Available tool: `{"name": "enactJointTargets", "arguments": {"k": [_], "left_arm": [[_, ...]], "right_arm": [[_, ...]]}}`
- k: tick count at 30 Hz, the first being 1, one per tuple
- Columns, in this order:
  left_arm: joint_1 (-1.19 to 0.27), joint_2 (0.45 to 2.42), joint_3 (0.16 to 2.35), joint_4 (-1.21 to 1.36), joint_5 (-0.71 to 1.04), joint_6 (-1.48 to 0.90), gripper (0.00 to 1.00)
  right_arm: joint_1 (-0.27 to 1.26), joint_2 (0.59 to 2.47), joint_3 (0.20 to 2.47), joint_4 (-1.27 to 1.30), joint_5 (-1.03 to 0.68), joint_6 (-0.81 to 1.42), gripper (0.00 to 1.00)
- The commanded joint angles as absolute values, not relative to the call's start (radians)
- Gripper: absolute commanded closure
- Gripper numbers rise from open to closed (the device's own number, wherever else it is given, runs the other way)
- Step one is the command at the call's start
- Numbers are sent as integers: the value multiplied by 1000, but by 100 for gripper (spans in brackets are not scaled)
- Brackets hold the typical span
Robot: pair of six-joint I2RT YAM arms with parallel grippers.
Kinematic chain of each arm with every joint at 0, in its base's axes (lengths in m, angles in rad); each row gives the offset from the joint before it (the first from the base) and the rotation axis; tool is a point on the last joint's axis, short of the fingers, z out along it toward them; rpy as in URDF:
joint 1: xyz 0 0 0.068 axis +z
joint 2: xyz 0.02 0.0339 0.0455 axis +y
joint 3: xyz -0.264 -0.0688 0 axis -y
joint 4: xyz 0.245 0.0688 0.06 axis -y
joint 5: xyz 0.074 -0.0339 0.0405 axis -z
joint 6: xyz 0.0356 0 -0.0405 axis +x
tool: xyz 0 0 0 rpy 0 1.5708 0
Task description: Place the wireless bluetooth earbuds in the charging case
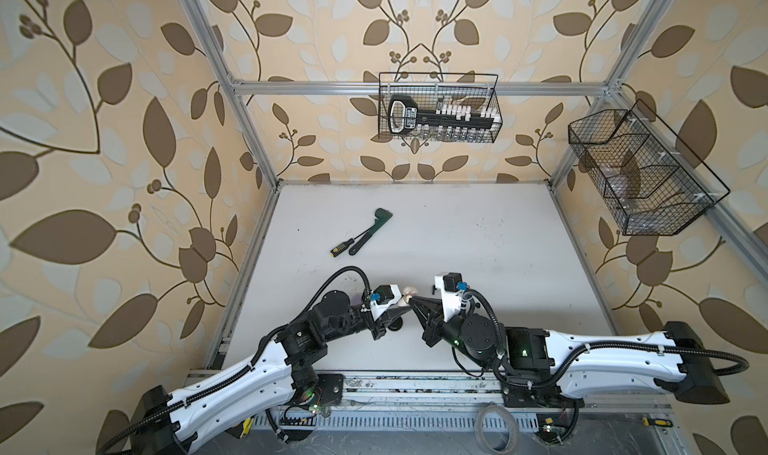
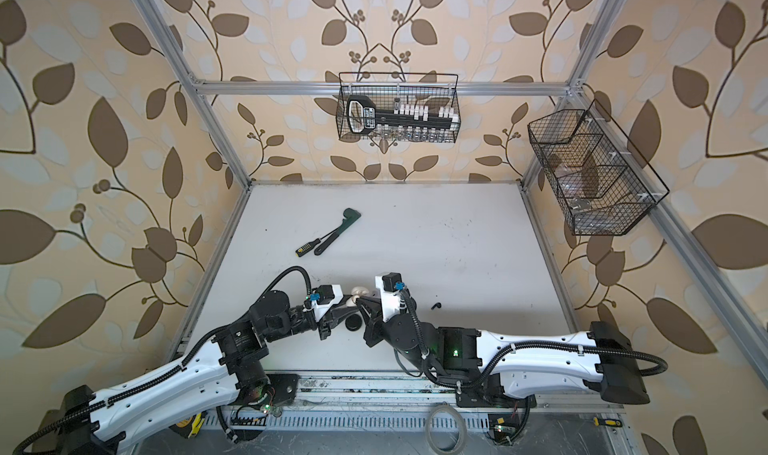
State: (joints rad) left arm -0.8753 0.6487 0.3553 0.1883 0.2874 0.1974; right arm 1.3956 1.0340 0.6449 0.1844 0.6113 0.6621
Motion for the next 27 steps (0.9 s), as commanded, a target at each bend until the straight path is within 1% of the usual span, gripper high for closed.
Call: {"name": "enactJointTargets", "arguments": {"k": [1, 13, 27], "left_arm": [[-887, 618, 409, 275, 426, 182, 100], [-887, 581, 418, 268, 506, 166, 100], [-887, 574, 437, 249, 460, 156, 100]], "right_arm": [[1382, 1021, 592, 209, 626, 606, 90], [1387, 1015, 587, 224, 609, 536, 88], [1389, 1020, 573, 184, 659, 532, 87]]}}
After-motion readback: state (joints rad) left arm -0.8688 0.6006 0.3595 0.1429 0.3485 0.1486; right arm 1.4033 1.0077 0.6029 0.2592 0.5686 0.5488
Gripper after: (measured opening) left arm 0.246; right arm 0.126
